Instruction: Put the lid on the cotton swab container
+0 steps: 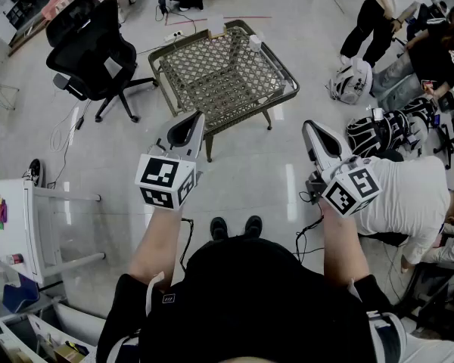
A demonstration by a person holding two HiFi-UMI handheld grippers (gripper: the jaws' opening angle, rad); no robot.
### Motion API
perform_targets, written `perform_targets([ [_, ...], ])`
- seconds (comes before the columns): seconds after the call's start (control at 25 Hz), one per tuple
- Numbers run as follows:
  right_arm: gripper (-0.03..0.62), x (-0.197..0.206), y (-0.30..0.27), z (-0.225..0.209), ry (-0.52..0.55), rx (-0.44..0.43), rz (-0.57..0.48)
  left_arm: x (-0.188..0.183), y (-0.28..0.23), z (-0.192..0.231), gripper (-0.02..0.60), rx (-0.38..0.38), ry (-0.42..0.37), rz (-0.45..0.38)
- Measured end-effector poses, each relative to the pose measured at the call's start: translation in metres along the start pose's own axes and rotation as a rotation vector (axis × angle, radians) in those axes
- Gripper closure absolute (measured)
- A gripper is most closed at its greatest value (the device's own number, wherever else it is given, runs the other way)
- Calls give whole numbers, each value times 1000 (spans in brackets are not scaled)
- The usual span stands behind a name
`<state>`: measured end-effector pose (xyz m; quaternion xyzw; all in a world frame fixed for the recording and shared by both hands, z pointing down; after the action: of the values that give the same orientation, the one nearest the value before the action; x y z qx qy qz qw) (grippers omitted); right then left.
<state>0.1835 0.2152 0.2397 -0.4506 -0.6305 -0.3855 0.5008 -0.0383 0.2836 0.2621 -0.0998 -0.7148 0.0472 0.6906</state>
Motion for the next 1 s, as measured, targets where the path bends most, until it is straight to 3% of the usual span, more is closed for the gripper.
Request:
perform_targets([
  [0.32,586,10,-10,20,1,8,-1,6,5,12,575,14,-4,-4],
  [0.6,586,7,9,4,0,43,-11,10,2,6,575,10,0,13],
  [1.0,585,7,47,-25,29,4,-9,11,-9,-34,575,-6,-8,34],
])
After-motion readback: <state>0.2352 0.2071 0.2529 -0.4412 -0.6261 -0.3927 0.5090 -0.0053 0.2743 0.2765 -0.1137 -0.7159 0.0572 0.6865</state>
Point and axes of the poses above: the fingertips, and each gripper's own axes: y backward along the fingers, z to its left, x out of its underside, the point moved 1 cm from there along y, backward along the fingers, and after that the axes turned 12 degrees about -x, right-handed, at the moved point
